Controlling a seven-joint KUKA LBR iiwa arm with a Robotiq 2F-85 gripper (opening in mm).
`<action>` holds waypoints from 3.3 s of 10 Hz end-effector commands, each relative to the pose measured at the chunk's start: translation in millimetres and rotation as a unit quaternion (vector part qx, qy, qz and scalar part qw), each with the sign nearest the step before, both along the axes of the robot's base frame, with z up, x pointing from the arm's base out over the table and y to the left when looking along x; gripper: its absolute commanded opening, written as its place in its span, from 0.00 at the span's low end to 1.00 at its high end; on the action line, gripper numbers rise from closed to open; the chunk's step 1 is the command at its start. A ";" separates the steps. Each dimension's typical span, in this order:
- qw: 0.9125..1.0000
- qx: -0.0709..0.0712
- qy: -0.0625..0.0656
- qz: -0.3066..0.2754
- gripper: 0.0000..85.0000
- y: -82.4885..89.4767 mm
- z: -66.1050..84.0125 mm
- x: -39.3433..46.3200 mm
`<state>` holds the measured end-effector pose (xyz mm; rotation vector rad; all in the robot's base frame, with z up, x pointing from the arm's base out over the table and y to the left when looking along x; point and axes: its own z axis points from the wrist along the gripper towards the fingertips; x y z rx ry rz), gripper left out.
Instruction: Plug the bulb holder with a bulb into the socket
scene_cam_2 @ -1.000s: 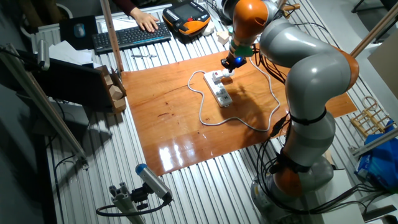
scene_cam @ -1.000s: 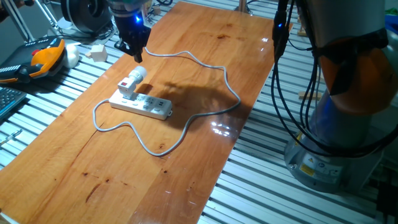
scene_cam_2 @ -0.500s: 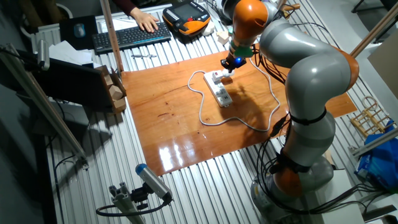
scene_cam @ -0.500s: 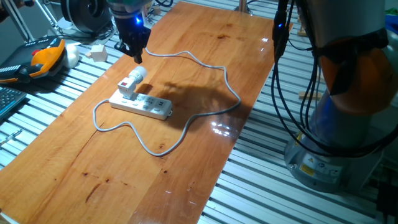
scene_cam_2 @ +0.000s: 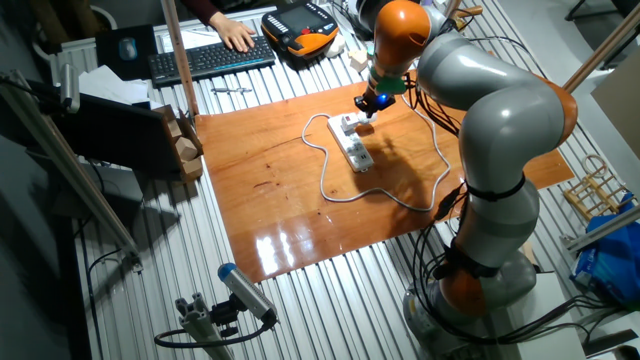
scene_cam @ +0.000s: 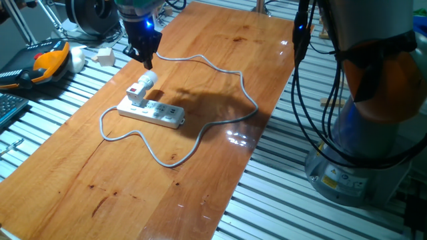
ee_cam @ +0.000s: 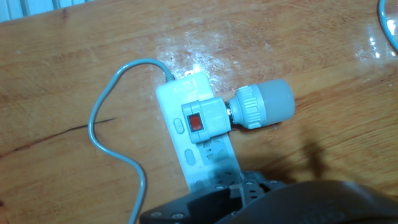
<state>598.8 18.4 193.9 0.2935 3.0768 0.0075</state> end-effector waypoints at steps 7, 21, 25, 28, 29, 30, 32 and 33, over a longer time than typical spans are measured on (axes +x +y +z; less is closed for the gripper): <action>1.000 0.006 -0.002 0.011 0.00 0.4 -2.9 -3.0; 0.999 0.008 -0.002 0.031 0.00 11.6 -11.2 -14.8; 1.000 0.009 -0.009 0.025 0.00 13.9 -11.1 -16.0; 0.999 0.015 -0.003 0.029 0.00 12.2 -5.0 -17.2; 0.999 0.015 -0.003 0.029 0.00 13.2 -4.1 -17.1; 0.999 0.014 -0.003 0.029 0.00 14.2 -2.6 -17.5; 0.999 0.013 -0.003 0.029 0.00 14.7 -1.6 -18.0; 0.999 0.014 -0.003 0.029 0.00 14.5 -1.2 -17.8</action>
